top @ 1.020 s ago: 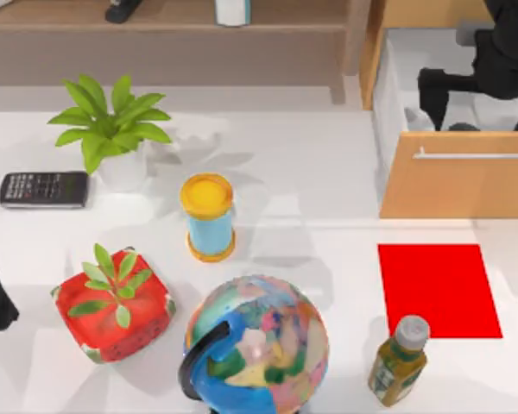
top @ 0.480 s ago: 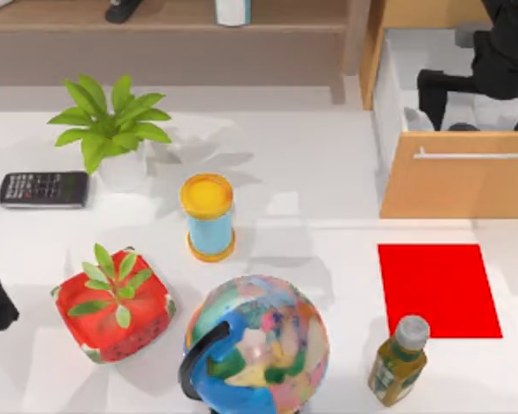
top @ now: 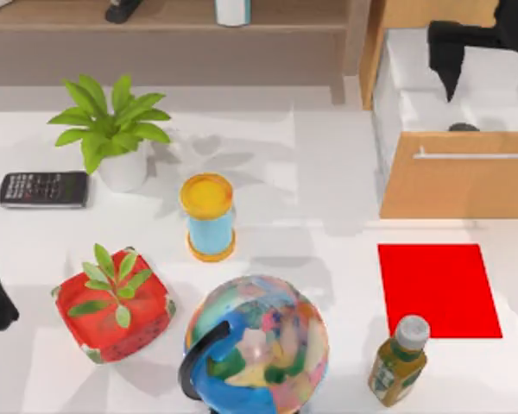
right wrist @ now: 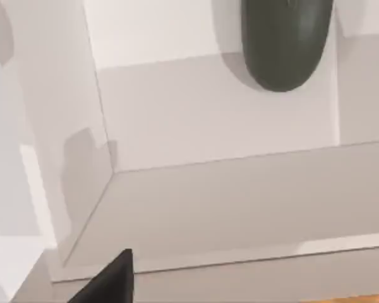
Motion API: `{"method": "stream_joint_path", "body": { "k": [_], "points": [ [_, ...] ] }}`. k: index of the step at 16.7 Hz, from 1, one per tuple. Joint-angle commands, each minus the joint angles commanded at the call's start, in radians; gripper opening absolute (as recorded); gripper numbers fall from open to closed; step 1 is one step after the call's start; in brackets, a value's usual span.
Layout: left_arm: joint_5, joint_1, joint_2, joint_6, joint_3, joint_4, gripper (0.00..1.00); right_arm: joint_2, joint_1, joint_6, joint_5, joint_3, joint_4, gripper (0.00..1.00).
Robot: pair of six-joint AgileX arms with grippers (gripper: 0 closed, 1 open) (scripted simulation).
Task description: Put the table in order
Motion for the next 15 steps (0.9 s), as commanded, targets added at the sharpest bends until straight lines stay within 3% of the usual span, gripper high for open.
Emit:
{"method": "stream_joint_path", "body": {
  "k": [6, 15],
  "points": [
    [0.000, 0.000, 0.000, 0.000, 0.000, 0.000, 1.00, -0.023, 0.005, 0.005, -0.001, -0.014, -0.010, 1.00],
    [0.000, 0.000, 0.000, 0.000, 0.000, 0.000, 1.00, 0.298, -0.075, -0.073, -0.004, -0.044, 0.323, 1.00]
  ]
}}
